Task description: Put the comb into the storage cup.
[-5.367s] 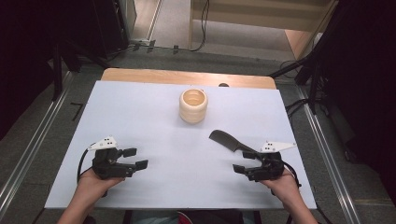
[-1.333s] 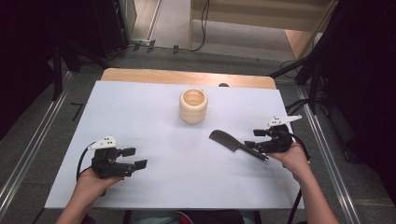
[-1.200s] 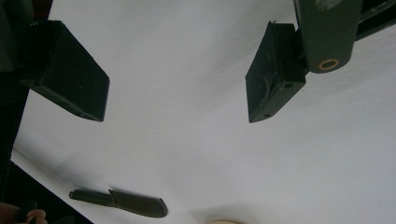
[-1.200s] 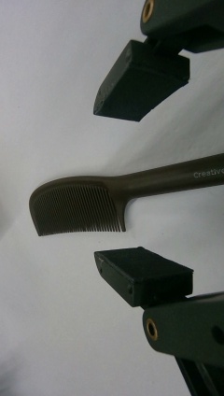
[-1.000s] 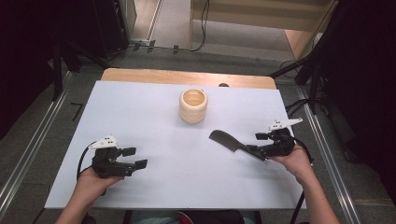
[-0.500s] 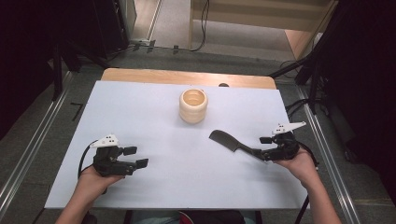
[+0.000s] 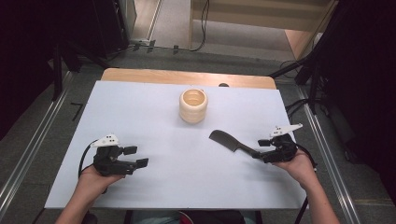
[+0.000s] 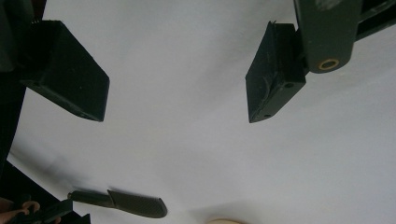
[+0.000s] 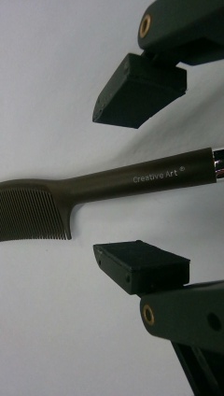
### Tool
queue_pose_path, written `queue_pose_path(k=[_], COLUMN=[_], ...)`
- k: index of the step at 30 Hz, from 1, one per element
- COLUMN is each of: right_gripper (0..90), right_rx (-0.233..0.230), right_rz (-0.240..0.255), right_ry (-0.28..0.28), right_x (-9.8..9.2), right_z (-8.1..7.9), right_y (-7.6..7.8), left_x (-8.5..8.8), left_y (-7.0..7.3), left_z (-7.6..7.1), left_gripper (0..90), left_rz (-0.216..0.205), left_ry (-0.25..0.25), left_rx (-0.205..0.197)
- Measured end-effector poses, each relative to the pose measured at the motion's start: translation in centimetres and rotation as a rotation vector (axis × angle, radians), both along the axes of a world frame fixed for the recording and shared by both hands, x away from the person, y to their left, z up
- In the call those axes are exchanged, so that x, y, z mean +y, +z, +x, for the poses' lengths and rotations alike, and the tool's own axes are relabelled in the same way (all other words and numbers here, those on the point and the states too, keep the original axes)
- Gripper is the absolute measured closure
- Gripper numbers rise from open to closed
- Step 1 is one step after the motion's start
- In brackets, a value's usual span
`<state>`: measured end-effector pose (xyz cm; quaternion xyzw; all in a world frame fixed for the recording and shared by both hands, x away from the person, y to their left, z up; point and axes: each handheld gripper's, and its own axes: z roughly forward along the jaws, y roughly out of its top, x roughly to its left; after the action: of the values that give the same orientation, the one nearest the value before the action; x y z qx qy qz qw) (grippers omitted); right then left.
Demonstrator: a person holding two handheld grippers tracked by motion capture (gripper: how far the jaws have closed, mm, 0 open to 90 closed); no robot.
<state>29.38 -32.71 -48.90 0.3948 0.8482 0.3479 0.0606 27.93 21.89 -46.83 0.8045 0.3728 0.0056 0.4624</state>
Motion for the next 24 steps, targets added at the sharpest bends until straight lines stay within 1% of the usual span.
queue_pose_path(k=[4,8,9,11,13,16,19,20,22,24], right_gripper=[32.6,38.0,39.4,45.3,49.0,54.6,62.0,64.0,67.5,69.0], right_rx=[0.002,0.008,0.008,0.001,0.006,0.014,0.037,0.048,0.027,0.027], right_rz=[-0.002,-0.005,-0.006,-0.004,-0.002,-0.026,-0.039,-0.051,-0.074,-0.088], right_ry=[0.013,0.019,0.024,0.028,0.036,0.045,0.056,0.06,0.077,0.073], right_x=[0.2,0.3,0.3,0.3,0.4,0.5,0.4,0.4,0.4,0.5], right_z=[0.1,0.1,0.1,0.2,0.3,0.4,0.4,0.5,0.4,0.3], right_y=[-0.4,-0.5,-0.6,-0.7,-0.9,-1.2,-1.6,-1.7,-1.9,-1.9], left_x=[0.0,0.0,0.0,0.0,0.0,0.0,0.0,0.0,0.0,0.0], left_y=[0.0,0.0,0.0,0.0,0.0,0.0,0.0,0.0,0.0,0.0], left_z=[0.0,0.0,0.0,0.0,0.0,0.0,0.0,0.0,0.0,0.0], left_gripper=[22.6,22.6,22.6,22.6,22.6,22.6,22.6,22.6,22.6,22.6], left_rz=[0.001,0.001,0.002,0.002,0.002,0.001,0.002,0.002,0.003,0.005], left_ry=[0.001,-0.001,-0.001,0.0,-0.001,0.0,0.0,0.0,0.0,0.001], left_rx=[0.0,-0.001,-0.001,-0.001,0.0,-0.002,-0.002,-0.002,-0.002,-0.003])
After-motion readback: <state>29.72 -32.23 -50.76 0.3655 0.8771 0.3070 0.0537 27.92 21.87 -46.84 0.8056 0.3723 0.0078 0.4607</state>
